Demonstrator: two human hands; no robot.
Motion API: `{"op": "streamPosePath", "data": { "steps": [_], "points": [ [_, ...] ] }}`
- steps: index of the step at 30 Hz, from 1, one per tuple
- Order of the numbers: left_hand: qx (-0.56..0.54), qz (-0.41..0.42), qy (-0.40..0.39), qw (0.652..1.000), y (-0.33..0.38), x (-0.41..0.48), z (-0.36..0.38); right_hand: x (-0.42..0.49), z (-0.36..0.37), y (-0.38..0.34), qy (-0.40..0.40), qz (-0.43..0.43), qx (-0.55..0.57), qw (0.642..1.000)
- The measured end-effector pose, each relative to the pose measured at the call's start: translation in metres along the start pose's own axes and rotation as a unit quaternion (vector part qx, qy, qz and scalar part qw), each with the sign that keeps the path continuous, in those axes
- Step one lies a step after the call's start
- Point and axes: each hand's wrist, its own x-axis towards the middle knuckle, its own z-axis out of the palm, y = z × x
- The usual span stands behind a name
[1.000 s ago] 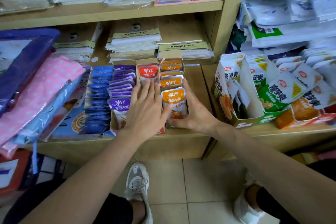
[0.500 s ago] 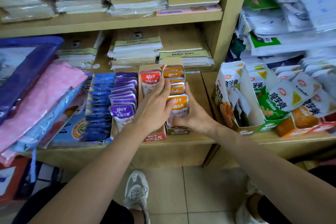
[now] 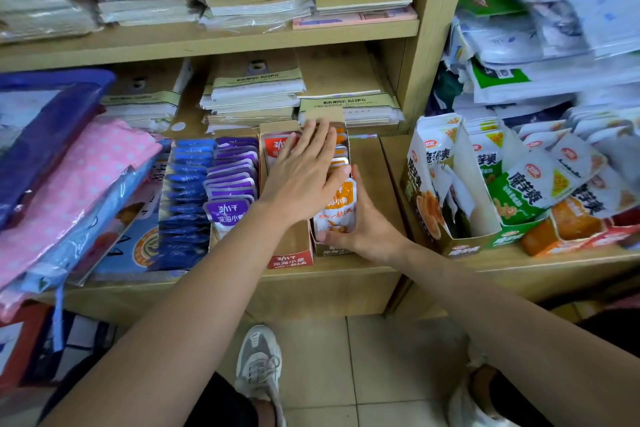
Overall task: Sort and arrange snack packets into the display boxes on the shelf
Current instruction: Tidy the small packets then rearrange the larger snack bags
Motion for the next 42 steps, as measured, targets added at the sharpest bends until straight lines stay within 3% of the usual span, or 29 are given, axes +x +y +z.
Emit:
{"op": "streamPosePath", "data": {
  "steps": [7, 14, 18, 21, 24, 31, 34, 36, 39, 42],
  "points": [
    [-0.028, 0.038, -0.012, 0.999, -0.012, -0.003, -0.003, 0.003, 0.001, -0.007, 0.004, -0.012, -0.019, 1.0],
    [-0.052, 0.026, 0.042, 0.997, 0.005, -0.043, -0.018, -0.018, -0.004, -0.018, 0.045, -0.033, -0.001, 0.998],
    [-0.022, 0.03, 0.005, 0.999, 0.017, -0.071, -0.012, -0.047, -0.005, -0.033, 0.035, -0.044, -0.058, 0.997],
    [-0.047, 0.001, 0.034, 0.998, 0.025, -0.078, -0.019, -0.072, -0.015, -0.045, 0.013, -0.019, -0.145, 0.989],
    [-0.078, 0.016, 0.064, 0.995, 0.043, -0.09, -0.032, -0.109, -0.032, -0.055, 0.076, 0.0, -0.236, 0.969],
    [-0.24, 0.031, 0.108, 0.964, 0.125, -0.111, -0.067, -0.192, -0.099, -0.074, 0.301, -0.107, -0.28, 0.905],
    [-0.331, -0.02, 0.111, 0.937, 0.156, -0.093, -0.069, -0.207, -0.134, -0.06, 0.349, -0.074, -0.276, 0.892],
    [-0.374, -0.097, 0.098, 0.917, 0.172, -0.073, -0.068, -0.211, -0.149, -0.048, 0.348, -0.044, -0.286, 0.892],
    [-0.374, -0.192, 0.05, 0.906, 0.191, -0.045, -0.06, -0.21, -0.158, -0.033, 0.321, -0.016, -0.301, 0.898],
    [-0.335, -0.222, 0.073, 0.913, 0.195, -0.024, -0.044, -0.201, -0.159, -0.027, 0.275, -0.023, -0.303, 0.912]
  ]
}}
